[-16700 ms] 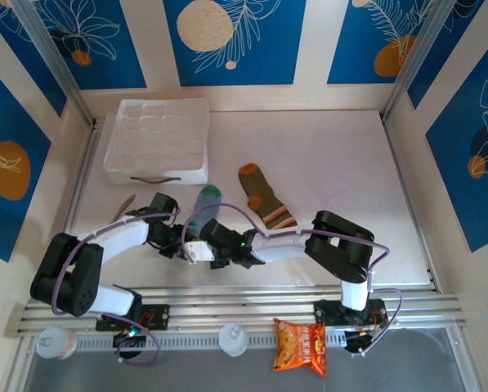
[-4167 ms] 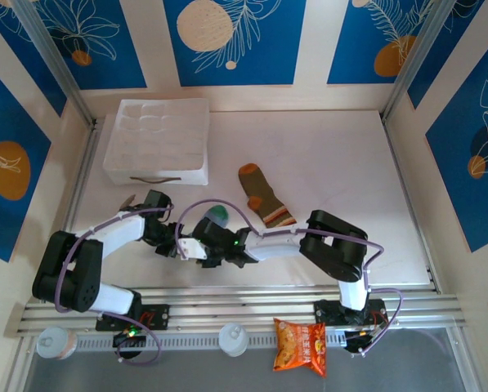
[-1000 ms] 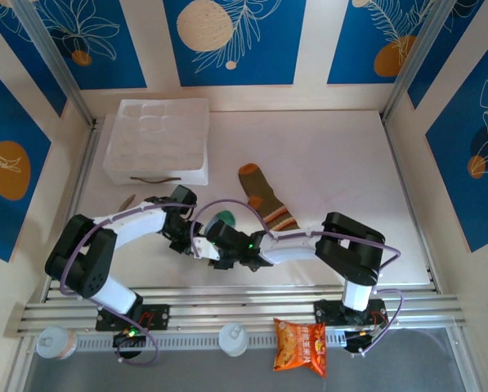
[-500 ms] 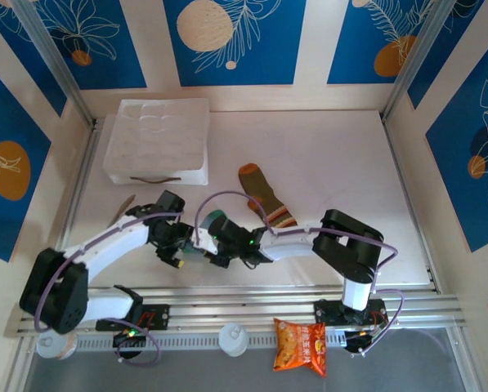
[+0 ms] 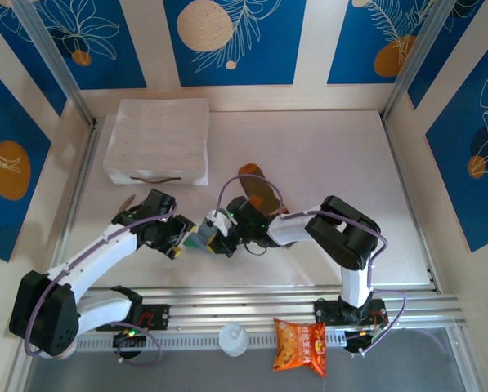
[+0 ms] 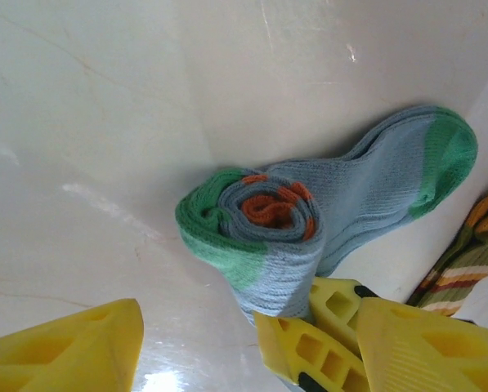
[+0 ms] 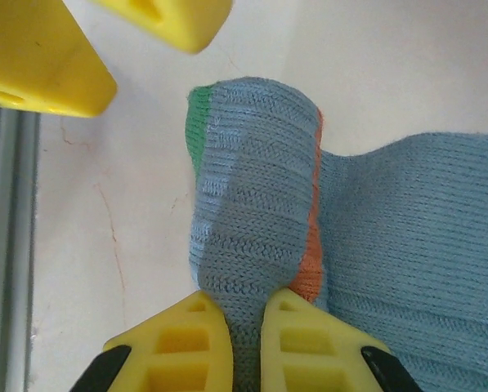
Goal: Roll the socks
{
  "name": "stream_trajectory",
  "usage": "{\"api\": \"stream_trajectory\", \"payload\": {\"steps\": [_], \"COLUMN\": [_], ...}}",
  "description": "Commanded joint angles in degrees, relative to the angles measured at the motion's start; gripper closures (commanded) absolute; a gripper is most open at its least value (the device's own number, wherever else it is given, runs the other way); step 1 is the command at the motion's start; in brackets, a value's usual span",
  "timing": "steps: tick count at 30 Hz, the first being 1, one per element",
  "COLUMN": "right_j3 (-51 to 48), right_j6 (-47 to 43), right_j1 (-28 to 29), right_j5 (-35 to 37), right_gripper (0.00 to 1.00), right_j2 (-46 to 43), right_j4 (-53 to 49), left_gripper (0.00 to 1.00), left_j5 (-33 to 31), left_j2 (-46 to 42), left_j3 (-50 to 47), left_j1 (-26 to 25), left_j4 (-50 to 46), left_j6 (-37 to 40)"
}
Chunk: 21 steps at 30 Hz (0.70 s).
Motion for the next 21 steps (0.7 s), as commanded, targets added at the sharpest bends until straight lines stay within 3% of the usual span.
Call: {"api": "stream_trajectory", "payload": {"steps": [1, 9, 21], "right_j3": [-3.9, 4.9, 13.0], "right_j6": [3.6, 2.5, 2.3], "right_j1": [-2.6, -4.7, -6.8], "right_j5": [-0.3, -3.0, -6.4], "right_gripper": [1.0, 1.0, 1.0], "right_j2": [9.7, 13.6, 18.5], "right_j4": [-19.8, -30.3, -38.1], "left_gripper": [0.33, 0.34, 0.53], "left_j5": [2.4, 2.9, 1.2], "left_j2": [0.9, 7.3, 16.0], "left_j3": [-2.5, -3.5, -6.2], "left_j1": [-0.3, -3.5, -4.7], "left_j4": [4.8, 13.3, 17.3], "left_j6": [1.1, -2.4, -6.5]}}
